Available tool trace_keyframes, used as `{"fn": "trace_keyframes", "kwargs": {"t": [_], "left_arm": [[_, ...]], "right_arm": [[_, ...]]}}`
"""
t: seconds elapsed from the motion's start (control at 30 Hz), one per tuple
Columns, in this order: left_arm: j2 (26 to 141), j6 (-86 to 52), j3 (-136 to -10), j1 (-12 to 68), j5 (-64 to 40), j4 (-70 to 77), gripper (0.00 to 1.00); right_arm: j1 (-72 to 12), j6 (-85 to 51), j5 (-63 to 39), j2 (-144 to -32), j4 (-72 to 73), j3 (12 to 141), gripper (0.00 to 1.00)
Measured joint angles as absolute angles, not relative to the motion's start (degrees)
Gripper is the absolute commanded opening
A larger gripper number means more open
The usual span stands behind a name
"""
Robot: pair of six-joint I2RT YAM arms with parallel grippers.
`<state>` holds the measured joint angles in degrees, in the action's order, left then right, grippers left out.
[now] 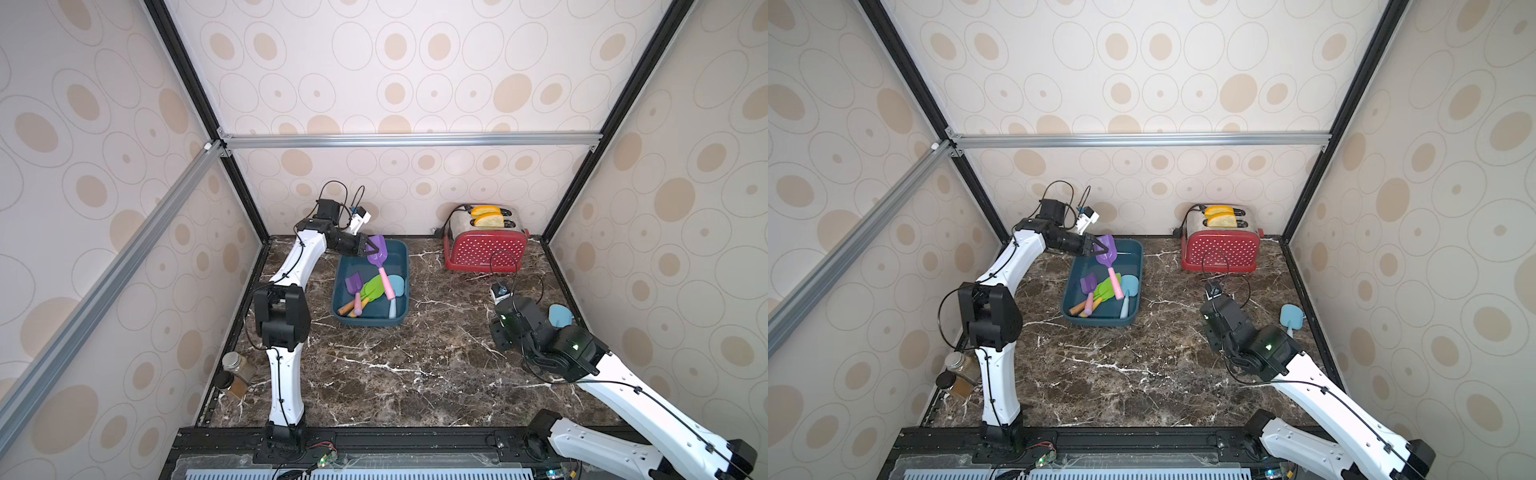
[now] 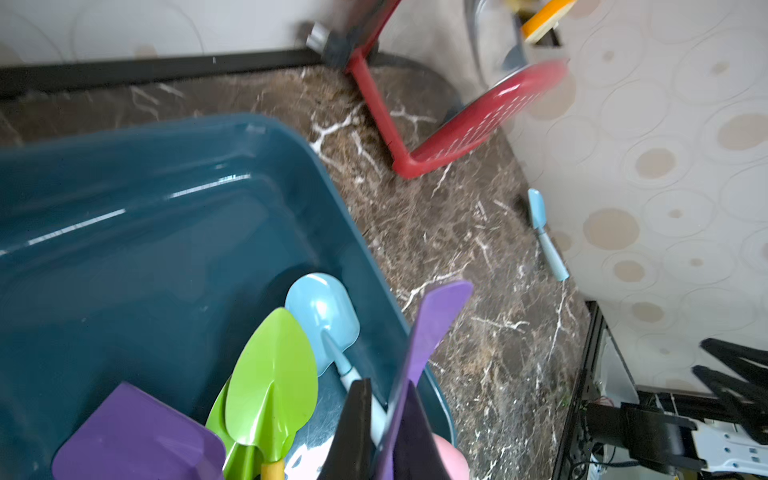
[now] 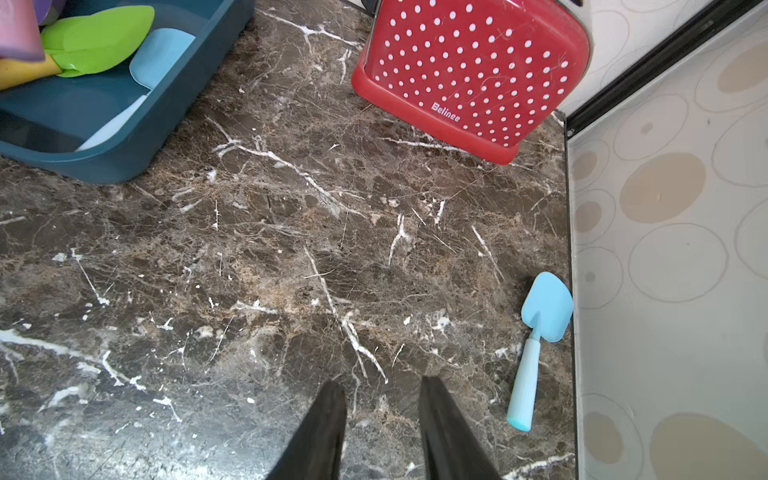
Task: Put the shovel into the storage box
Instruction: Place the shovel in the storage box.
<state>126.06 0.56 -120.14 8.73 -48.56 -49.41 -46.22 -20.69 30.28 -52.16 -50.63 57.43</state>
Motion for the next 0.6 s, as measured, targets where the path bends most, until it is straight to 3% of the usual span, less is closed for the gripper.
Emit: {"fn": "trace_keyframes", "kwargs": {"t": [0.17,0.6], "left_arm": [[132.73,2.96,-124.53,9.17,-47.22,-54.94,0.05],[136.42,5.56,-127.72,9.91,-45.3,-58.15,0.09]], "right_arm": [[-46.22,-21.21,30.33,-51.35,-50.61,55.94,0.35],[-46.22,-24.82,26.09,-52.38,-48.47,52.53,0.36]]}}
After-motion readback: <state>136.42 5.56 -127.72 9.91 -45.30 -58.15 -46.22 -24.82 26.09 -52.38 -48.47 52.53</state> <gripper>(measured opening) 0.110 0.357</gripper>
